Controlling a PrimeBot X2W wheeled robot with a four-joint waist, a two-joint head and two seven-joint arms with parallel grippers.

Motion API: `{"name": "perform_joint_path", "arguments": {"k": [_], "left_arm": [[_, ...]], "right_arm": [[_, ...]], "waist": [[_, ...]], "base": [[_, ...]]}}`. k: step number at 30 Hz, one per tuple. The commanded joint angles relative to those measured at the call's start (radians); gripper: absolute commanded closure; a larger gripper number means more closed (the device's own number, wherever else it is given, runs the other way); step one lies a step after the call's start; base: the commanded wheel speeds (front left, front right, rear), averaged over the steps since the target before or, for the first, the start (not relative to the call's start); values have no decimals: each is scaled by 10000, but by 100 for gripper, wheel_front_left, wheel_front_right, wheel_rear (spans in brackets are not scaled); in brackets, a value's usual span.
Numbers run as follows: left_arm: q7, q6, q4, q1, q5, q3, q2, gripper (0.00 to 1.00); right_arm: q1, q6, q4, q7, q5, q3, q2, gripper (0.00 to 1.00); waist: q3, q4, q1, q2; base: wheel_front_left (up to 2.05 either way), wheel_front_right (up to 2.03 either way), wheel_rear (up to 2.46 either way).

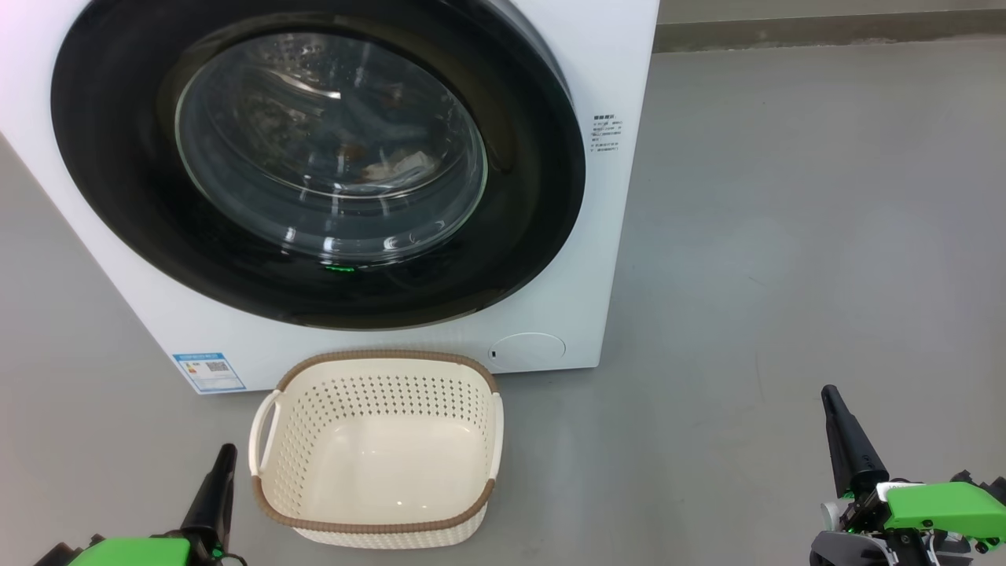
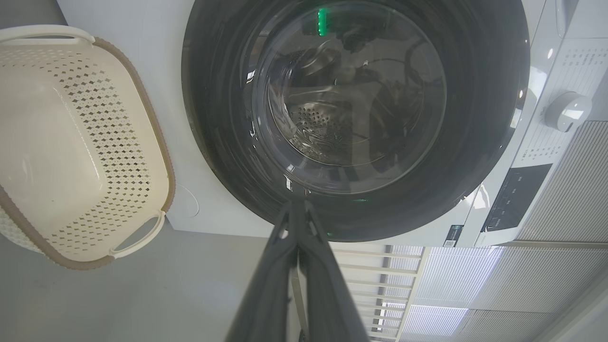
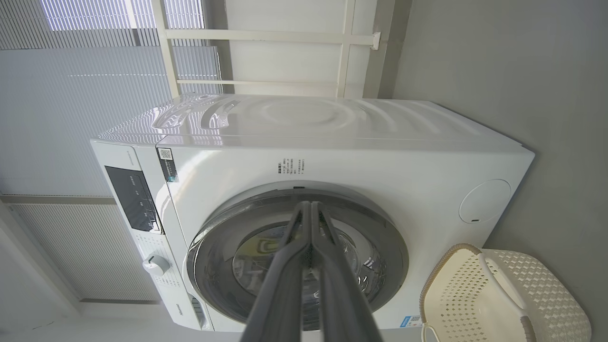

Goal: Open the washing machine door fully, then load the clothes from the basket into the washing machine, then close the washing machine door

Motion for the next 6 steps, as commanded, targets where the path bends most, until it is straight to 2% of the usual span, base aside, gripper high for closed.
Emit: {"name": "perform_joint_path", "arguments": {"k": [1,6], "left_arm": [[62,-29,-292,-413,-84,342,133,100],[62,-29,-292,-413,-85,342,133,100]], "right_arm": [[-60,16,-303,83,22,218,-24,100],[-60,16,-303,84,22,218,-23,100]], "waist": [[0,0,1,0],[0,0,1,0]], "base": [[0,0,0],[0,0,0]]}}
